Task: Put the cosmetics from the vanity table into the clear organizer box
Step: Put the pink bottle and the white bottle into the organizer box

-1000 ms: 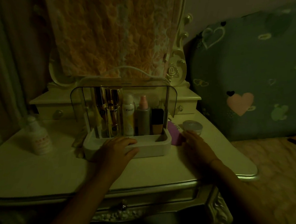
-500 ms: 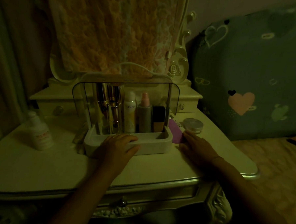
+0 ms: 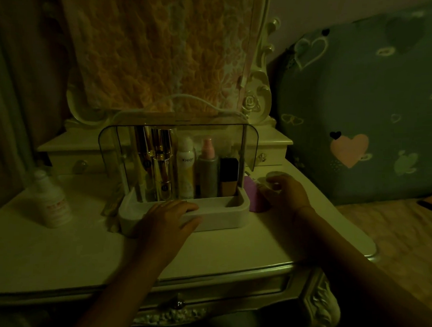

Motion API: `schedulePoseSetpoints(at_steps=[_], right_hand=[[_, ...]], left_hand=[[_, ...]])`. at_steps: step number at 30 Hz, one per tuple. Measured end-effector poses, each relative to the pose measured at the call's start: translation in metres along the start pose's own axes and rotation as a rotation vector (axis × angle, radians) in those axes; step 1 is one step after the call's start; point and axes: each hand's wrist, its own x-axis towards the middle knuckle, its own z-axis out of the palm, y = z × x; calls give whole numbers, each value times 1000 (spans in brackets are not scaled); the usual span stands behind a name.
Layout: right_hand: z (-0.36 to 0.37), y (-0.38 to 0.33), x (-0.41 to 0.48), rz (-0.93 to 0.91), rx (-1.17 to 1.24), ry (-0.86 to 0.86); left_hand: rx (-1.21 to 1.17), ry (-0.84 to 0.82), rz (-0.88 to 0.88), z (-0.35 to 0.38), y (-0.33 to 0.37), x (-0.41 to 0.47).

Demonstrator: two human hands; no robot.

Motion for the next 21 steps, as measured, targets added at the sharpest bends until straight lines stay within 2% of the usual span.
schedulePoseSetpoints(at_steps=[11, 21], right_hand=[[9, 21, 8, 44, -40, -3], [5, 30, 9, 184, -88, -61]], left_hand=[[-5, 50, 11, 3, 0, 1], [16, 42, 27, 2, 1, 0]])
